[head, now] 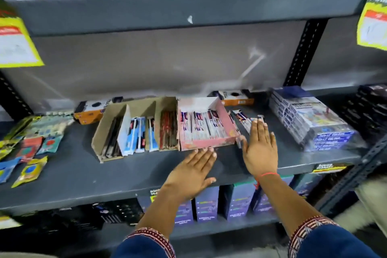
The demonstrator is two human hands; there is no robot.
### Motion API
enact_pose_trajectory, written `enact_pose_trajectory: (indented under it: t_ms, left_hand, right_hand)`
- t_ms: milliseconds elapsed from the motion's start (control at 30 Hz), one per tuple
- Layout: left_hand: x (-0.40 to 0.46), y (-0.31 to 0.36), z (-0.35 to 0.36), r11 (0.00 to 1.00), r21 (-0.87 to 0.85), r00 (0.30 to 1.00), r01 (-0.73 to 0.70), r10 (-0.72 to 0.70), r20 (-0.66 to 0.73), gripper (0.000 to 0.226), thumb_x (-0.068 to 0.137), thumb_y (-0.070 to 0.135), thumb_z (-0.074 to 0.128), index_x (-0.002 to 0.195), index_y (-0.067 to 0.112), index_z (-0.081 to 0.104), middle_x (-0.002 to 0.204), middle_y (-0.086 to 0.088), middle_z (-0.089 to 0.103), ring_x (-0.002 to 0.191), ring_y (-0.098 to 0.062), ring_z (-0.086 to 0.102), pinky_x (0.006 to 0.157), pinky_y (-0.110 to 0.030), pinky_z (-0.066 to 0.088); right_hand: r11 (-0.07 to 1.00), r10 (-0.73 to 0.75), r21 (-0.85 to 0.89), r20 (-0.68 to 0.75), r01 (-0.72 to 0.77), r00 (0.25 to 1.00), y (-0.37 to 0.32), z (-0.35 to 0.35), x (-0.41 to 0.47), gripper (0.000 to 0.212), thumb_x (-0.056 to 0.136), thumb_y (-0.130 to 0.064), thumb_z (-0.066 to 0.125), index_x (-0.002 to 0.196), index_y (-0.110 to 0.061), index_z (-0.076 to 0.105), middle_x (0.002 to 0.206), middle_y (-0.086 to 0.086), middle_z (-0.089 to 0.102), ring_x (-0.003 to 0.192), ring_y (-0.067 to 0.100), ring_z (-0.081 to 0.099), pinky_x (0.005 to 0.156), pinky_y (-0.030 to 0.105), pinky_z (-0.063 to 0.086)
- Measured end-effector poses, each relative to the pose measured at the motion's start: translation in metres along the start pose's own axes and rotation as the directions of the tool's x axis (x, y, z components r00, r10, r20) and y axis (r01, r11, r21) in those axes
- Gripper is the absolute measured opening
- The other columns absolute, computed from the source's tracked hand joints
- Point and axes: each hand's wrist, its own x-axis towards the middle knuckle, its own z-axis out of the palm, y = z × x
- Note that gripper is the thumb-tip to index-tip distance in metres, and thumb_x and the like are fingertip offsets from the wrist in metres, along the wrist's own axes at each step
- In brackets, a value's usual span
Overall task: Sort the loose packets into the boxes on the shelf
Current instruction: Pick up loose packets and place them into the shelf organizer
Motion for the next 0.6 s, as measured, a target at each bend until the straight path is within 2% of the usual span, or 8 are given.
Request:
enact_pose_trajectory:
  t_ms: [33, 67, 167, 233, 333, 467, 600]
  left_hand:
    - [0.006, 0.0, 0.009, 0.999, -0.018, 0.998, -0.044, 0.045, 0.052, 0.059, 0.1, 0.046, 0.009, 0.14, 0.008, -0.012, 0.152, -0.007, -0.01, 0.142, -0.021, -0.003, 0.108, -0.031, -0.02]
    - [0.01, 0.001, 0.011, 0.997, -0.062, 0.992, -0.044, 0.05, 0.112, 0.063, 0.1, 0.047, 0.012, 0.142, 0.009, -0.015, 0.153, -0.007, -0.014, 0.142, -0.02, -0.009, 0.108, -0.03, -0.019]
    - [0.024, -0.001, 0.016, 0.988, -0.157, 0.986, -0.014, 0.04, 0.16, 0.072, 0.095, 0.056, 0.013, 0.146, 0.011, -0.009, 0.156, -0.008, -0.01, 0.142, -0.019, -0.008, 0.112, -0.029, -0.011]
    - [0.027, -0.002, 0.016, 0.978, -0.206, 0.99, -0.02, 0.049, 0.133, 0.083, 0.085, 0.069, 0.001, 0.147, 0.014, -0.009, 0.155, -0.004, -0.011, 0.142, -0.017, -0.008, 0.11, -0.026, -0.012]
    - [0.026, -0.004, 0.019, 0.968, -0.252, 0.993, -0.02, 0.049, 0.109, 0.093, 0.072, 0.07, -0.011, 0.147, 0.015, -0.006, 0.154, -0.001, -0.01, 0.142, -0.017, -0.006, 0.108, -0.023, -0.016]
    - [0.025, -0.005, 0.024, 0.956, -0.292, 0.995, -0.009, 0.039, 0.097, 0.095, 0.073, 0.073, -0.015, 0.147, 0.015, -0.001, 0.156, -0.004, -0.001, 0.143, -0.019, -0.001, 0.112, -0.026, -0.009]
    - [0.025, -0.004, 0.022, 0.956, -0.293, 0.995, 0.012, 0.019, 0.1, 0.096, 0.073, 0.073, -0.014, 0.147, 0.014, 0.0, 0.156, -0.005, 0.001, 0.142, -0.019, 0.0, 0.106, -0.023, -0.016]
  right_hand:
    - [0.998, 0.051, 0.027, 0.027, -0.051, 0.998, 0.006, 0.003, 0.008, 0.054, 0.082, -0.027, 0.046, 0.121, 0.009, 0.06, 0.121, 0.029, 0.064, 0.109, 0.045, 0.063, 0.088, 0.056, 0.05]
    - [0.993, 0.106, 0.052, 0.037, -0.108, 0.994, 0.011, 0.004, 0.015, 0.051, 0.082, -0.024, 0.047, 0.119, 0.008, 0.061, 0.117, 0.03, 0.065, 0.106, 0.046, 0.064, 0.085, 0.055, 0.051]
    - [0.957, 0.278, 0.078, 0.047, -0.281, 0.959, 0.029, 0.002, 0.042, 0.038, 0.089, -0.017, 0.046, 0.116, 0.004, 0.061, 0.118, 0.029, 0.06, 0.11, 0.046, 0.055, 0.088, 0.05, 0.046]
    - [0.932, 0.352, 0.045, 0.114, -0.359, 0.929, 0.04, -0.002, 0.062, 0.035, 0.092, -0.015, 0.046, 0.119, 0.004, 0.058, 0.127, 0.027, 0.053, 0.118, 0.045, 0.048, 0.094, 0.047, 0.042]
    - [0.91, 0.383, 0.062, 0.251, -0.409, 0.889, 0.051, 0.001, 0.082, 0.035, 0.09, -0.009, 0.044, 0.121, 0.003, 0.057, 0.128, 0.028, 0.054, 0.119, 0.045, 0.05, 0.097, 0.046, 0.044]
    - [0.865, 0.434, 0.078, 0.378, -0.495, 0.818, 0.054, -0.001, 0.095, 0.036, 0.089, -0.008, 0.049, 0.121, 0.006, 0.057, 0.127, 0.029, 0.058, 0.118, 0.044, 0.055, 0.097, 0.045, 0.046]
    - [0.831, 0.44, 0.125, 0.45, -0.543, 0.777, 0.057, -0.005, 0.103, 0.035, 0.09, -0.003, 0.048, 0.121, 0.012, 0.055, 0.127, 0.032, 0.057, 0.118, 0.043, 0.056, 0.097, 0.045, 0.045]
